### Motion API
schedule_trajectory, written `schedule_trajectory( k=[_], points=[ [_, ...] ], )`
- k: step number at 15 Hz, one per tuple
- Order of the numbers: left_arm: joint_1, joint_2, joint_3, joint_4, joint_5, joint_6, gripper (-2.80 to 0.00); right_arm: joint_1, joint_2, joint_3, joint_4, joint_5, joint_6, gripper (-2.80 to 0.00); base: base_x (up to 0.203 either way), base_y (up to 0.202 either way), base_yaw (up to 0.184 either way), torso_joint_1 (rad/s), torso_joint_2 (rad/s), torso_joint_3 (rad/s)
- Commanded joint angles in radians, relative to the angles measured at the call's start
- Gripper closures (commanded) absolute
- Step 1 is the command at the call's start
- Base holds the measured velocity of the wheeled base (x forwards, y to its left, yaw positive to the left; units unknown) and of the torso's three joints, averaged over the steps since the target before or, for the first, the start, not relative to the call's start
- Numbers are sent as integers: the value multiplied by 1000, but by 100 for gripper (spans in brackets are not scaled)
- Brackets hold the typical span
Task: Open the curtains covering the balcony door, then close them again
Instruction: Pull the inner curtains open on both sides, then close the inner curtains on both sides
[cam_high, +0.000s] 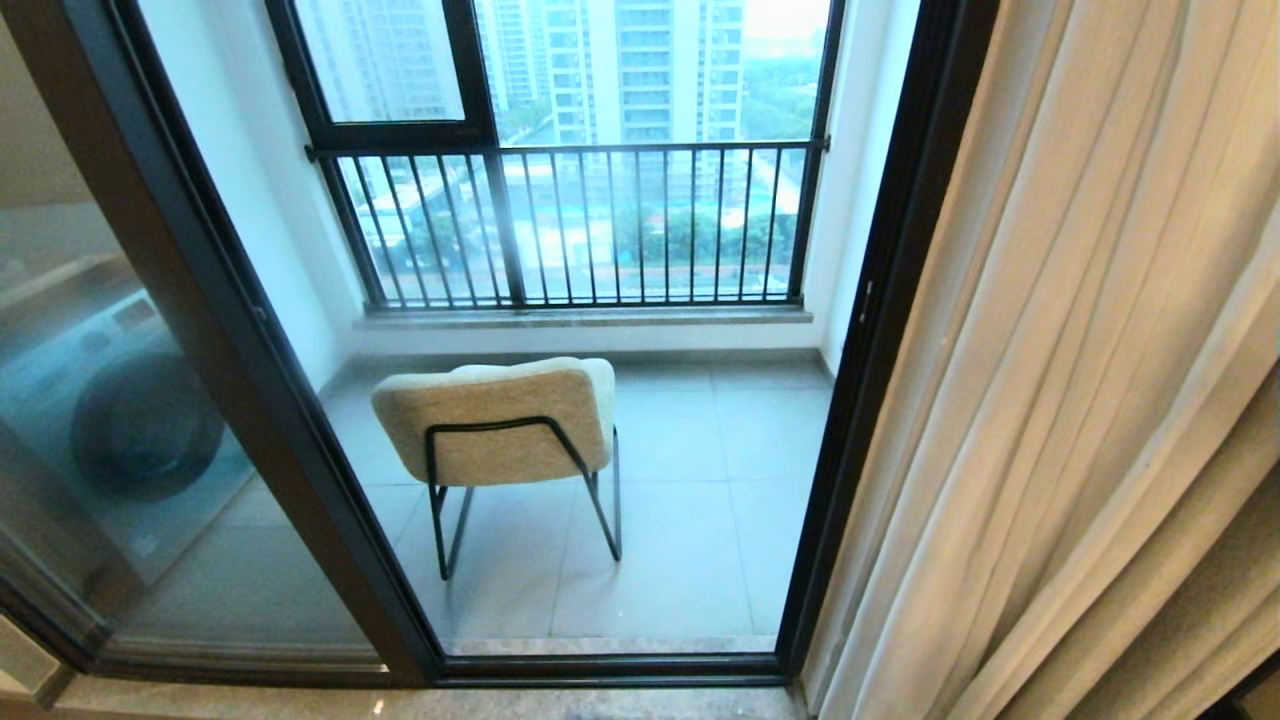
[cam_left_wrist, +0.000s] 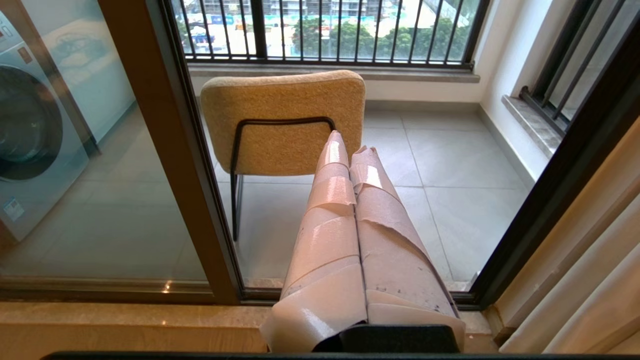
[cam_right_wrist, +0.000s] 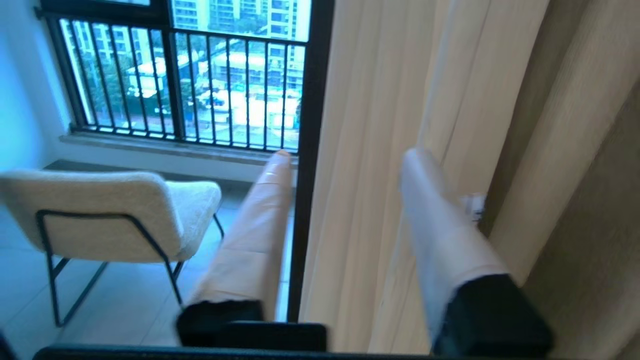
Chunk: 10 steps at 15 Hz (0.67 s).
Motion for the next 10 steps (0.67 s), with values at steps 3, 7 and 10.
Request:
schedule_trajectory(
  k=[3, 7, 10],
  points=[
    [0, 0, 0, -1, 1, 0, 0, 27, -304, 130, 138, 1, -9, 0, 0, 0, 0, 0, 0, 0],
    [0, 0, 0, -1, 1, 0, 0, 56, -506, 280, 266, -1, -66, 0, 0, 0, 0, 0, 0, 0],
    [0, 0, 0, -1, 1, 0, 0, 89, -594, 332, 339, -2, -105, 0, 0, 0, 0, 0, 0, 0]
  ],
)
